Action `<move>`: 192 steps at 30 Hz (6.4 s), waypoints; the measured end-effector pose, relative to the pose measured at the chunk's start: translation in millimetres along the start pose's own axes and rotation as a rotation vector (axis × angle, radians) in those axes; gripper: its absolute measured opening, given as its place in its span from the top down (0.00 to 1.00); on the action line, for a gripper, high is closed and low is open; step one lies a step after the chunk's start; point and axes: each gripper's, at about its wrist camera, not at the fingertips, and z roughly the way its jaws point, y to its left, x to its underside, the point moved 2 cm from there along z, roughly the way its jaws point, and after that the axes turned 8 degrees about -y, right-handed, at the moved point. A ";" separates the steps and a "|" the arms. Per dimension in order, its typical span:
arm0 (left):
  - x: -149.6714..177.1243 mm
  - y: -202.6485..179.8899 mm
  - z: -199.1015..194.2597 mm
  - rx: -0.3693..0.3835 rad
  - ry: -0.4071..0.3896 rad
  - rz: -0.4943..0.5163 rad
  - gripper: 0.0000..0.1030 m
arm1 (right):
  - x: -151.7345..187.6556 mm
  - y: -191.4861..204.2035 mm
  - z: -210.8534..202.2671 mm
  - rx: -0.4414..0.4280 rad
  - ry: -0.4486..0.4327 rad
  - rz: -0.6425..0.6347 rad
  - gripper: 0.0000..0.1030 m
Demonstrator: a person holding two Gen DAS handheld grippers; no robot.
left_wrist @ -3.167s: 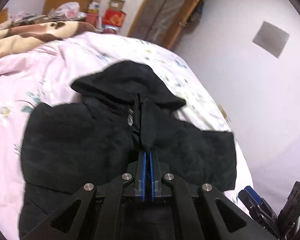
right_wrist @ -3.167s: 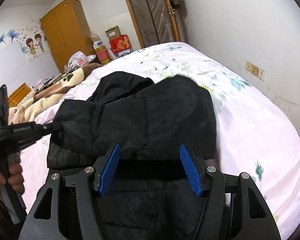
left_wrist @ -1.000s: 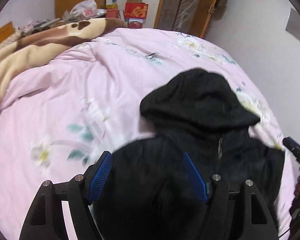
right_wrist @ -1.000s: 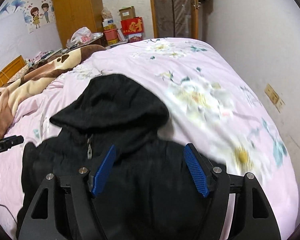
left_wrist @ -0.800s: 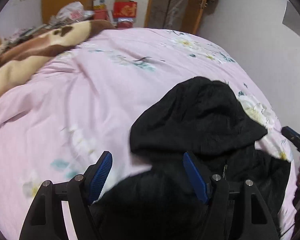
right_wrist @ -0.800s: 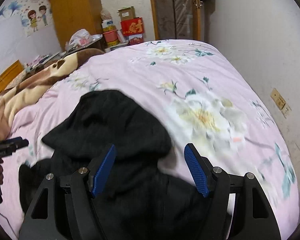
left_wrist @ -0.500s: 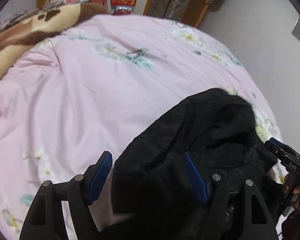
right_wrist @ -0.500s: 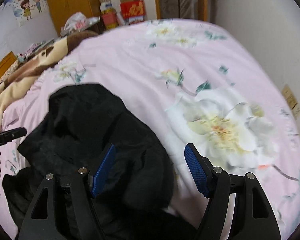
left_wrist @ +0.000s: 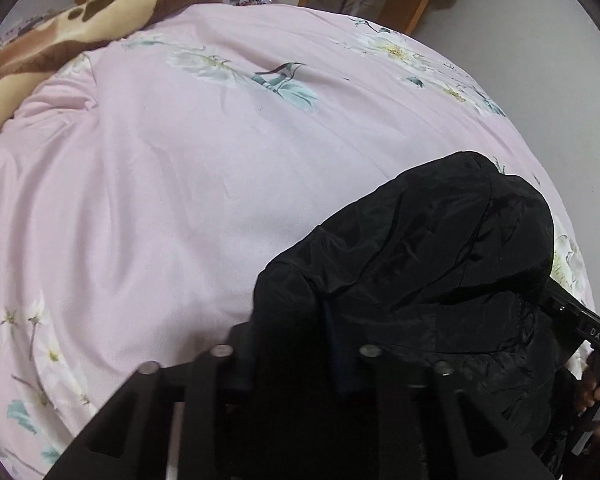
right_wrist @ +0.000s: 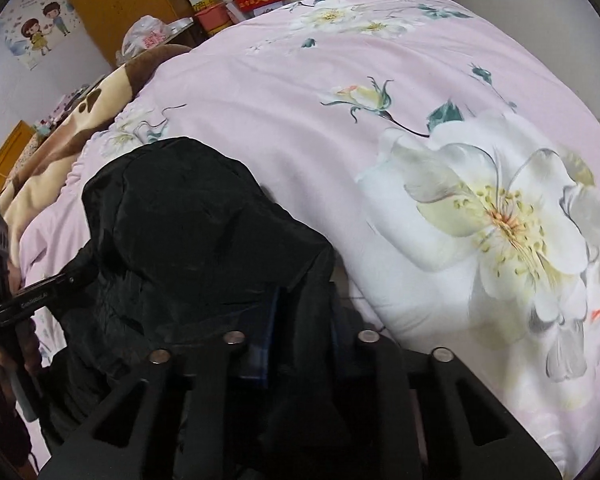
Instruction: Fold large clothes
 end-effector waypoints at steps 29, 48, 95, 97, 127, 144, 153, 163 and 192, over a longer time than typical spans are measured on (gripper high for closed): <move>105.8 -16.1 -189.0 0.005 -0.385 0.164 0.87 | 78.4 55.2 -174.7 -0.036 -0.359 -0.265 0.93; 198.4 57.9 -233.7 0.021 -0.292 -0.059 0.80 | 173.5 51.8 -226.1 -0.005 -0.364 -0.189 0.92; 189.2 88.2 -242.6 0.169 -0.125 -0.315 0.34 | 208.1 183.6 -260.1 -0.136 -0.321 -0.758 0.99; 198.0 84.5 -247.8 0.302 -0.079 -0.427 0.05 | 213.5 183.0 -257.0 -0.139 -0.312 -0.744 0.99; 194.7 70.1 -180.0 0.096 0.002 -0.283 0.36 | 292.1 199.2 -212.2 -0.157 -0.133 -0.869 0.99; 238.5 -32.5 -269.4 0.410 0.113 -0.363 0.05 | 261.8 138.1 -280.0 -0.162 -0.263 -0.489 0.70; 236.4 -84.7 -236.2 0.244 0.156 -0.367 0.03 | 265.9 82.7 -307.0 -0.082 -0.301 -0.343 0.70; 248.1 -102.4 -221.3 0.028 0.153 -0.225 0.79 | 270.8 71.6 -322.4 -0.070 -0.330 -0.304 0.70; 246.4 -92.2 -249.6 0.141 0.018 -0.154 0.98 | 161.5 19.3 -168.1 -0.414 -0.079 0.424 0.24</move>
